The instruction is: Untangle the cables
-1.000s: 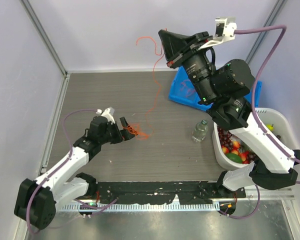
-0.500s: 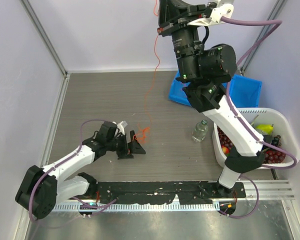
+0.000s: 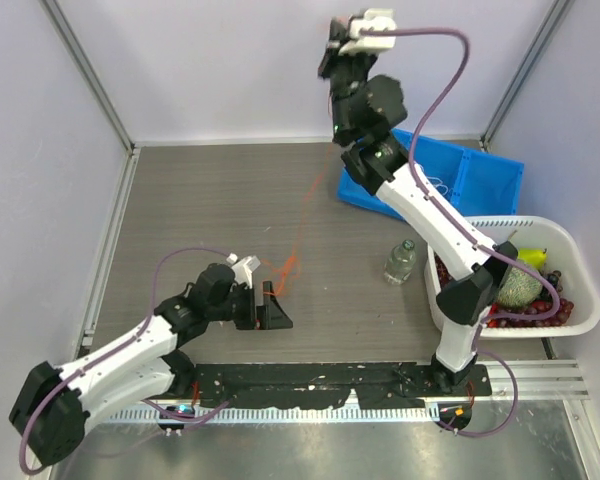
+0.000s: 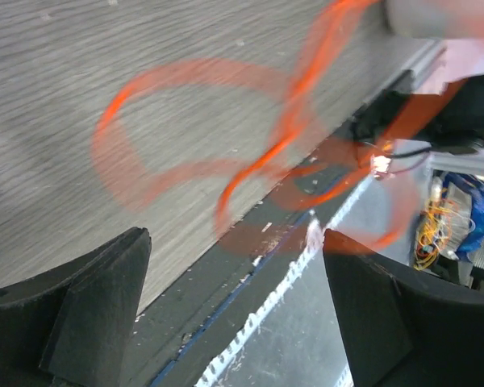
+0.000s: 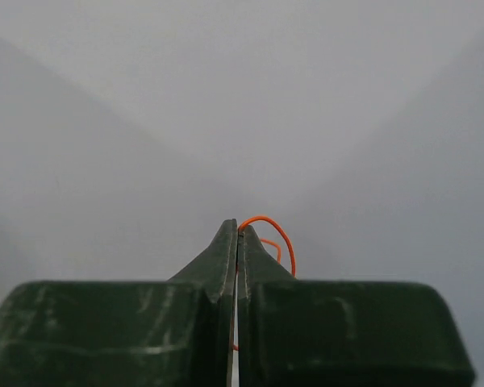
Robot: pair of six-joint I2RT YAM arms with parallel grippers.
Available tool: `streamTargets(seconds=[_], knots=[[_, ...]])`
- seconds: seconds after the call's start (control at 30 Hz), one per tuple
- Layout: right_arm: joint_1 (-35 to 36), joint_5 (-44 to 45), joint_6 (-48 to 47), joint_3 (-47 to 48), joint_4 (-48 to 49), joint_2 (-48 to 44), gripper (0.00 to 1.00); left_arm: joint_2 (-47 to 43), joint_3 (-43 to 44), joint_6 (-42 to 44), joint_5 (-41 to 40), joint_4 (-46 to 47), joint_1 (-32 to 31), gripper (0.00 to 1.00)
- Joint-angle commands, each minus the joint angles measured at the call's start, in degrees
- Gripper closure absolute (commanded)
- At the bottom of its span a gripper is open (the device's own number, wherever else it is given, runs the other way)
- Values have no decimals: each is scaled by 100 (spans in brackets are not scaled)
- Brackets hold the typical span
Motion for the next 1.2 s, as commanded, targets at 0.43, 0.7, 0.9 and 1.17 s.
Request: streamTargets(seconds=[0.43,0.7,0.9,1.17], knots=[[10,-1116,2660,-5808,-989,-1865,99,-505,1799,172,-233,-1479,17,12],[1,-1528,3004,-6363,-2959,-2234,92,728,2619,1114,-1614,-2932,26,13],[10,-2617,3249,-7338,-3198,-3130,55,949,2926,1290,-1589,-3310,61,13],[476,-5422,3401,-9465,471,-4159,32,1098,2979,1888,344,-3284,79,13]])
